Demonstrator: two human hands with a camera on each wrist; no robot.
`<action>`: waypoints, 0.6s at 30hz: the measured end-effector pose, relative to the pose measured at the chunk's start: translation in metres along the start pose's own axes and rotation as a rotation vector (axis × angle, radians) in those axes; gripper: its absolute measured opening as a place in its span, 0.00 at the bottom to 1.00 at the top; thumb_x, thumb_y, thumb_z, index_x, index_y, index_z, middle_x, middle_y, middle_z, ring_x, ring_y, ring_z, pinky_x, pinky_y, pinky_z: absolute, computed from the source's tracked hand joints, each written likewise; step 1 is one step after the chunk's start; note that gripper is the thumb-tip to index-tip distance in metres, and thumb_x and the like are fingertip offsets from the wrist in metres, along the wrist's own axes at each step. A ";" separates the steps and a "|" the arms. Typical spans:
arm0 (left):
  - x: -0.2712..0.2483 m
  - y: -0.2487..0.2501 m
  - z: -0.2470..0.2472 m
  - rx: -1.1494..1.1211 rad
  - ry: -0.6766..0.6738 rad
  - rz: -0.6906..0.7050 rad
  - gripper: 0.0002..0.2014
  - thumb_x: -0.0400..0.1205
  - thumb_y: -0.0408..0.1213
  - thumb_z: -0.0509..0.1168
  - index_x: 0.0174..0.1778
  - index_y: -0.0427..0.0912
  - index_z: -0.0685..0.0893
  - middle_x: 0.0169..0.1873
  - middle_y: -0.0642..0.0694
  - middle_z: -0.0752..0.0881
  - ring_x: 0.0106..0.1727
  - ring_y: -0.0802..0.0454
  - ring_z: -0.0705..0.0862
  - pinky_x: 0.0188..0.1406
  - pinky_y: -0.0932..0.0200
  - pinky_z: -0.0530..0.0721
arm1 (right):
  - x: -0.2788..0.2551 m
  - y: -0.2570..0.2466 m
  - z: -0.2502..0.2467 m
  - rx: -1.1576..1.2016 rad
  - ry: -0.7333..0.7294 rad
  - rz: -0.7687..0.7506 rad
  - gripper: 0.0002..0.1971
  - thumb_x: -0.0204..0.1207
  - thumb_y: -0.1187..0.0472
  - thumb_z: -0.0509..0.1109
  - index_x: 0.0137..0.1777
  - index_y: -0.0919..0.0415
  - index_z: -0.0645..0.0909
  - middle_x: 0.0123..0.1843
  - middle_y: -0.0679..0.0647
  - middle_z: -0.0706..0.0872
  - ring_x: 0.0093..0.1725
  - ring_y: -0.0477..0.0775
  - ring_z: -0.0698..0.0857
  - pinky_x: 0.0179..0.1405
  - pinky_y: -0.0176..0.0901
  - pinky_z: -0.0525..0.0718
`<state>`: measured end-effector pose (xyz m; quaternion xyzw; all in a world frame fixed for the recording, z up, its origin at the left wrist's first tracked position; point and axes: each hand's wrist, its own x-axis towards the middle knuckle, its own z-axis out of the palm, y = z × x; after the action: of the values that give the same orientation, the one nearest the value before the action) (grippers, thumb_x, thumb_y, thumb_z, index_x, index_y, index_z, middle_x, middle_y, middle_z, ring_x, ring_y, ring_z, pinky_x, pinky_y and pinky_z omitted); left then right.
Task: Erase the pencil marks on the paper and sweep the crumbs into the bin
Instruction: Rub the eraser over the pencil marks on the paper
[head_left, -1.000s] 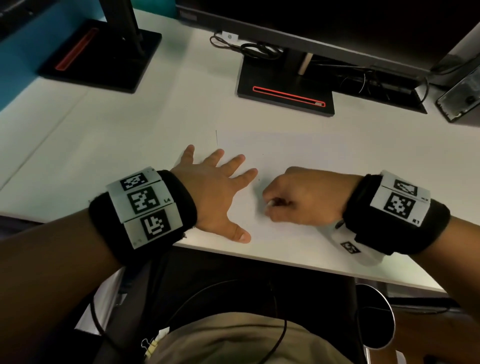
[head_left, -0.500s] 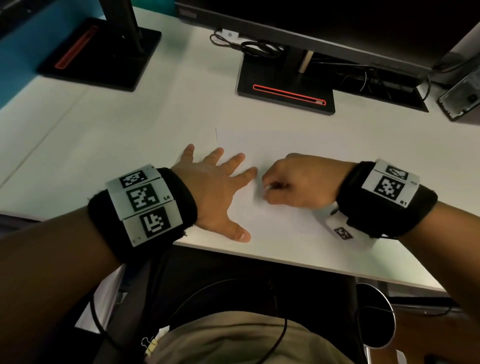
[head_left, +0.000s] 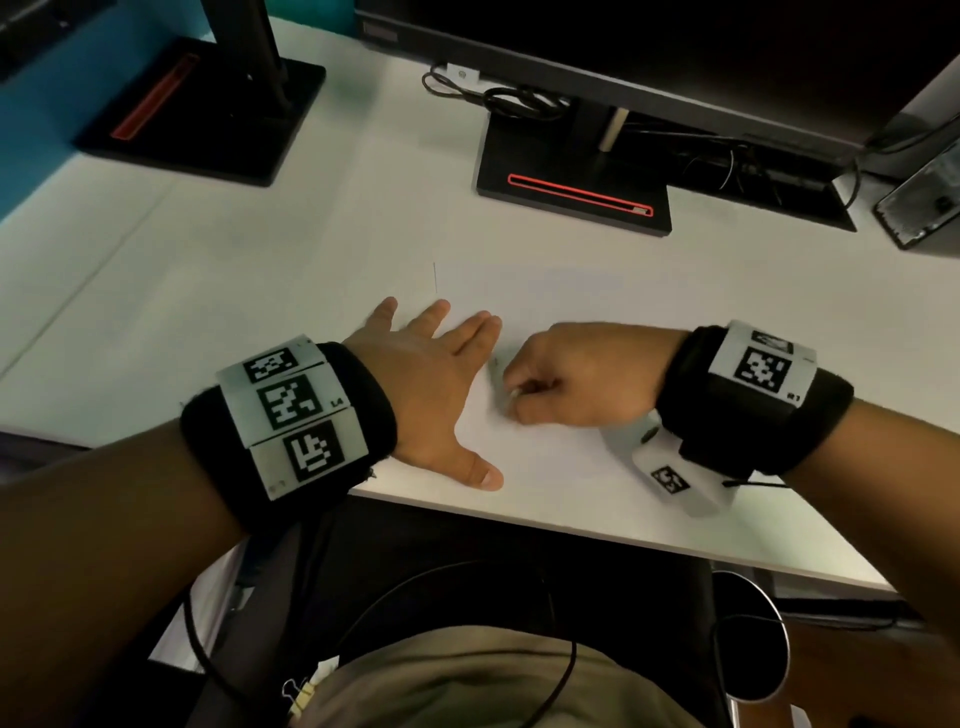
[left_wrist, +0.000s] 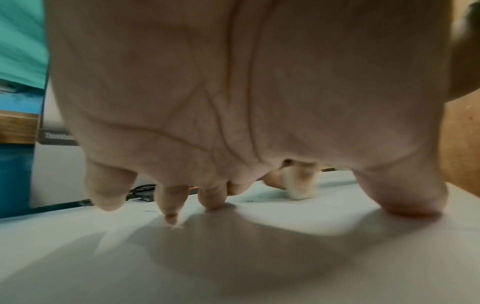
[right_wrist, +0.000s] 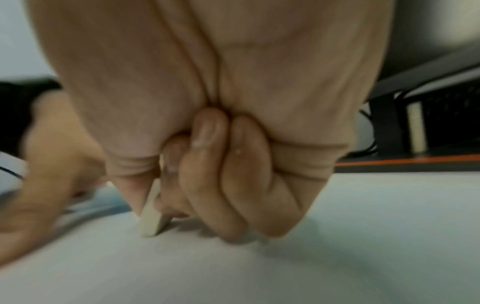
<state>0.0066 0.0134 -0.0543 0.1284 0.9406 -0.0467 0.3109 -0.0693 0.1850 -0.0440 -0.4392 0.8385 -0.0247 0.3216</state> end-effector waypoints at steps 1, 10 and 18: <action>0.000 0.000 -0.001 0.001 -0.007 -0.001 0.66 0.65 0.85 0.53 0.82 0.48 0.23 0.84 0.55 0.28 0.85 0.46 0.31 0.82 0.31 0.39 | 0.002 0.004 -0.006 -0.004 0.034 0.035 0.20 0.85 0.52 0.65 0.32 0.58 0.73 0.26 0.48 0.74 0.28 0.48 0.72 0.36 0.44 0.73; -0.001 0.000 -0.001 -0.011 -0.006 0.008 0.66 0.64 0.85 0.53 0.82 0.48 0.24 0.84 0.55 0.28 0.85 0.47 0.31 0.82 0.31 0.39 | 0.003 0.003 -0.006 0.017 0.043 0.083 0.20 0.86 0.51 0.65 0.33 0.58 0.73 0.27 0.49 0.74 0.29 0.49 0.72 0.36 0.45 0.72; 0.001 -0.001 0.000 0.016 -0.004 0.003 0.66 0.64 0.85 0.52 0.82 0.48 0.23 0.83 0.56 0.28 0.85 0.47 0.31 0.82 0.31 0.39 | -0.002 0.006 0.000 0.066 0.035 0.111 0.22 0.87 0.52 0.65 0.30 0.57 0.70 0.27 0.48 0.72 0.29 0.49 0.70 0.35 0.45 0.71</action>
<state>0.0058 0.0130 -0.0544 0.1323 0.9393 -0.0540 0.3120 -0.0729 0.1899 -0.0450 -0.3806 0.8658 -0.0421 0.3222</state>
